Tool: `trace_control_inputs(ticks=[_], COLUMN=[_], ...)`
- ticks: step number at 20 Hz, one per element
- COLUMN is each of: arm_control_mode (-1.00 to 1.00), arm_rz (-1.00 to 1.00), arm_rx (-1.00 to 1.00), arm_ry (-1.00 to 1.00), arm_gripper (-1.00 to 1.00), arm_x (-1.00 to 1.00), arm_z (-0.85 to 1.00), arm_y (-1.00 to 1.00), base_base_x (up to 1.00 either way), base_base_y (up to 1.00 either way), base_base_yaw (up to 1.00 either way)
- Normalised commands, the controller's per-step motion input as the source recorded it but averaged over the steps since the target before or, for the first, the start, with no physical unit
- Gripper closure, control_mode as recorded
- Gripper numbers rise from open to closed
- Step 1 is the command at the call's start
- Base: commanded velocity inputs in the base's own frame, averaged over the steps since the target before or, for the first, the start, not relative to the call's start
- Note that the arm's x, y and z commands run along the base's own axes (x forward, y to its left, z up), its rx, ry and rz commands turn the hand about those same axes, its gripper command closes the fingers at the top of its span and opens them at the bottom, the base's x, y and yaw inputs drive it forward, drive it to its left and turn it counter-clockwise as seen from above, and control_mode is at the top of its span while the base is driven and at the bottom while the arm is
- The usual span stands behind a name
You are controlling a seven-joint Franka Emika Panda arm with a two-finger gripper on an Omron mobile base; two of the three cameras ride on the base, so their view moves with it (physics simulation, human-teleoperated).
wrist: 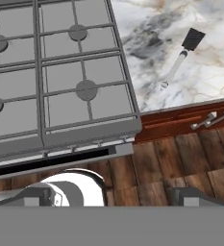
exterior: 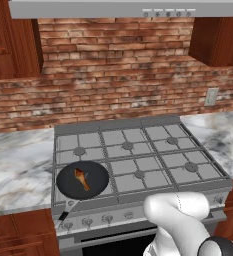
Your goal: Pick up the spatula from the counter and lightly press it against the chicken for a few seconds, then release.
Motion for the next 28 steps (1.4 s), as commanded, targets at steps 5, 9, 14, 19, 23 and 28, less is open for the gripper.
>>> trace_control_inputs(ticks=[5, 9, 14, 19, 23, 28], arm_control_mode=[-1.00, -1.00, -1.00, -1.00, -1.00, -1.00], arm_rz=[-0.04, -0.04, -0.03, -0.03, -0.03, -0.02], arm_rx=[0.00, 0.00, 0.00, 0.00, 0.00, 0.00], arm_ry=[0.01, 0.02, 0.03, 0.00, 0.00, 0.00], arm_gripper=[-1.00, -1.00, -1.00, -1.00, -1.00, -1.00], arm_x=[0.08, 0.11, 0.16, 0.15, 0.08, 0.03], arm_z=[-0.09, -0.17, -0.20, -0.15, -0.14, -0.15], arm_y=[-0.26, -0.25, -0.22, -0.18, -0.18, -0.11], base_base_x=[0.00, 0.00, 0.00, 0.00, 0.00, 0.00], base_base_y=[0.00, 0.00, 0.00, 0.00, 0.00, 0.00], base_base_yaw=[0.00, 0.00, 0.00, 0.00, 0.00, 0.00])
